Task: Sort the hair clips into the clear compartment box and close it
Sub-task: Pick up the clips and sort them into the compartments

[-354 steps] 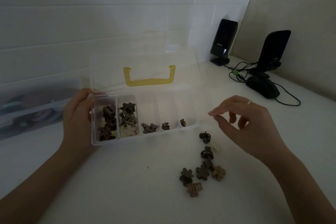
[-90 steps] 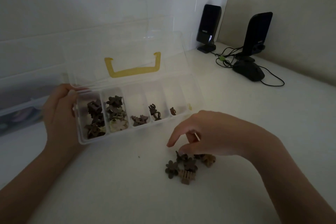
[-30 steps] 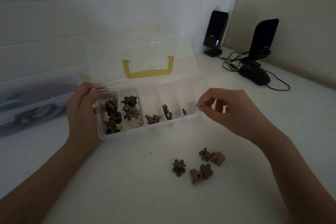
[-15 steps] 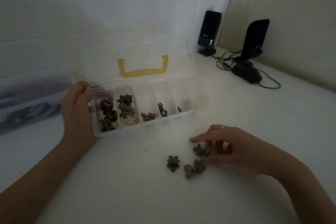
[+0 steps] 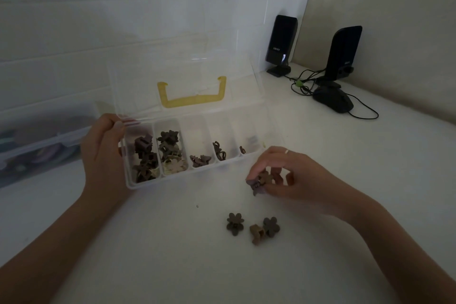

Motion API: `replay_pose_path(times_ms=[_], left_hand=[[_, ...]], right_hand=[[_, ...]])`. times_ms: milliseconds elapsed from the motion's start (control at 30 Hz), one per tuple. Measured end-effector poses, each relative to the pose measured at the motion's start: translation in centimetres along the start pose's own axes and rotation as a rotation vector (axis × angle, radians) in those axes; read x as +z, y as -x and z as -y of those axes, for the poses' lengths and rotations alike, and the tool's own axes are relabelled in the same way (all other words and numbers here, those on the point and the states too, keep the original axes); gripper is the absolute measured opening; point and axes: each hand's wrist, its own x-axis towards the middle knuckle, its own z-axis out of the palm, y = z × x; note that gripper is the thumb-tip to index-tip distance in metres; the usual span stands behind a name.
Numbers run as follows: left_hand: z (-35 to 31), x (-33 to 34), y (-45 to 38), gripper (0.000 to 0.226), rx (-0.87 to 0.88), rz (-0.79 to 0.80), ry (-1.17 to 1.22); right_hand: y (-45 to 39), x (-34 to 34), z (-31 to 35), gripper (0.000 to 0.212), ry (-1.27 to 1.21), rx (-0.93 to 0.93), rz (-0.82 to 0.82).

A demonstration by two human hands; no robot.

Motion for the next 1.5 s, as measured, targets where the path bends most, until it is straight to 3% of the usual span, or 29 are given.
replay_pose_path(times_ms=[300,567,733,933,1067,1167,1300,1400,1500], left_hand=[[0.1,0.1,-0.3,0.021,-0.002,0.000,0.020],[0.5,-0.2,-0.2,0.020,0.023,0.013,0.071],[0.5,-0.2,-0.3,0.020,0.023,0.011,0.086],[0.3,0.0,0.0,0.017,0.026,0.017,0.086],[0.1,-0.1,0.1,0.021,0.071,0.036,0.043],[0.2,-0.1,0.2,0.023,0.075,0.029,0.064],[0.2,-0.1,0.1,0.022,0.085,0.051,0.083],[0.2,-0.1,0.1,0.019,0.076,0.054,0.102],[0.2,-0.1,0.1,0.017,0.094,0.066,0.105]], right_hand=[[-0.9,2.6,-0.5,0.018,0.012,-0.008,-0.137],[-0.6,3.9,-0.6,0.023,0.226,-0.115,-0.108],[-0.5,3.9,-0.2,0.027,0.178,-0.101,-0.302],[-0.5,3.8,-0.2,0.034,0.120,-0.115,-0.353],[-0.4,3.4,-0.2,0.025,0.085,-0.144,-0.525],[-0.4,2.9,-0.3,0.033,0.044,-0.074,-0.627],[-1.4,2.7,-0.5,0.033,0.068,-0.013,-0.652],[-2.0,2.8,-0.9,0.022,0.219,-0.045,-0.642],[-1.3,2.4,-1.1,0.020,0.162,-0.101,-0.611]])
